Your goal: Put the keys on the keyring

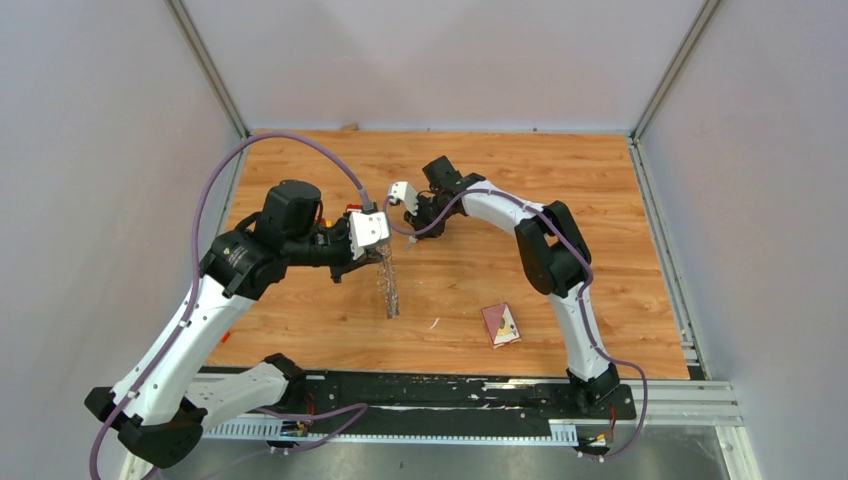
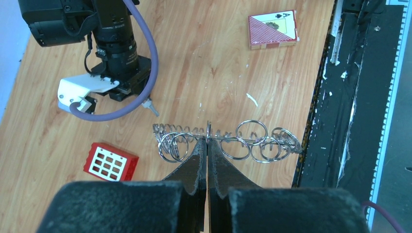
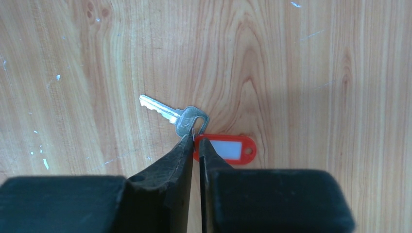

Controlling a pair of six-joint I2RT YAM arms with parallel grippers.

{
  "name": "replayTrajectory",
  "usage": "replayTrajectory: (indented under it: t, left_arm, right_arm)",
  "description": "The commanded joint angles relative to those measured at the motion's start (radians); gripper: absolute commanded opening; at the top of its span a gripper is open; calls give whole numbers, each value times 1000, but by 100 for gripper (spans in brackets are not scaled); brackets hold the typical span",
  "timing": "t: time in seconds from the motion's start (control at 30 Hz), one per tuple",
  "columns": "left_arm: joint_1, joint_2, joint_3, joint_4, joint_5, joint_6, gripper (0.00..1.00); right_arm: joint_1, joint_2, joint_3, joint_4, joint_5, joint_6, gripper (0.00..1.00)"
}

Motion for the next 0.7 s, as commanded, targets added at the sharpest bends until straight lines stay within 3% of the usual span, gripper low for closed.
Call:
replayTrajectory:
  t: [0.0, 0.2, 0.4, 0.67]
  left_arm:
    - [5, -19, 0, 35, 27, 8, 0]
    - [4, -19, -3, 37, 26, 8, 0]
    - [4, -14, -7, 45, 9, 8, 0]
    - [5, 36, 25, 62, 11, 30, 0]
  right_arm:
    - [6, 10, 30, 1, -8, -6, 8]
    - [7, -1, 25, 1, -24, -8, 0]
    - [1, -47, 0, -7, -61, -21, 0]
    - [-70, -257, -129, 0, -222, 30, 0]
